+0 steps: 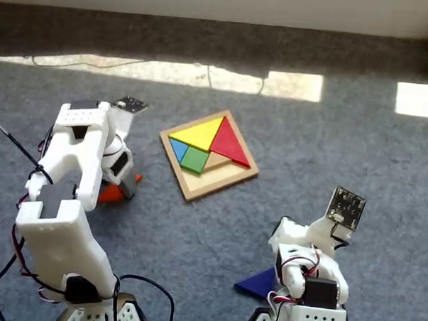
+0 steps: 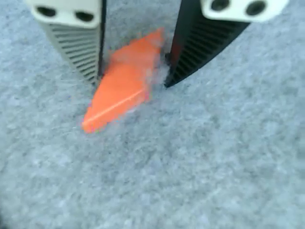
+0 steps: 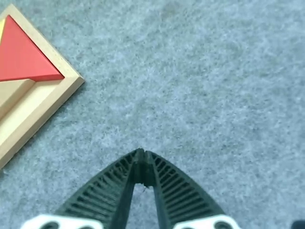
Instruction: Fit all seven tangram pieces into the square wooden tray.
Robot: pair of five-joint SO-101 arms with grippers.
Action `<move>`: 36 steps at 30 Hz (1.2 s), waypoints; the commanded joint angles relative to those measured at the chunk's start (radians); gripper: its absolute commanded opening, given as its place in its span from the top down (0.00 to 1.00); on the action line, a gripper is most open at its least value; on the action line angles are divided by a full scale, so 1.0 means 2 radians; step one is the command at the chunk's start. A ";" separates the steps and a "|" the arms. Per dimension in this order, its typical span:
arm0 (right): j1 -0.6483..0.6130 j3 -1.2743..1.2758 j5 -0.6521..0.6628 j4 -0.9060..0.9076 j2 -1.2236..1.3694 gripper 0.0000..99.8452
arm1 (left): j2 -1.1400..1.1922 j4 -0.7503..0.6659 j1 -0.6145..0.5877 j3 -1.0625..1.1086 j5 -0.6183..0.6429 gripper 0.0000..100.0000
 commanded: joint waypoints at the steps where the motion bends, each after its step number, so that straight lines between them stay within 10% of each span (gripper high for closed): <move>1: 0.006 0.068 0.006 0.003 -0.004 0.99 | -0.004 -0.013 0.005 0.003 -0.006 0.91; 19: 0.006 0.068 0.006 0.003 -0.004 0.99 | -0.210 -0.035 0.159 0.072 0.018 1.00; 36: 0.006 0.068 0.006 0.003 -0.004 0.99 | -0.066 -0.096 0.295 -0.068 0.018 1.00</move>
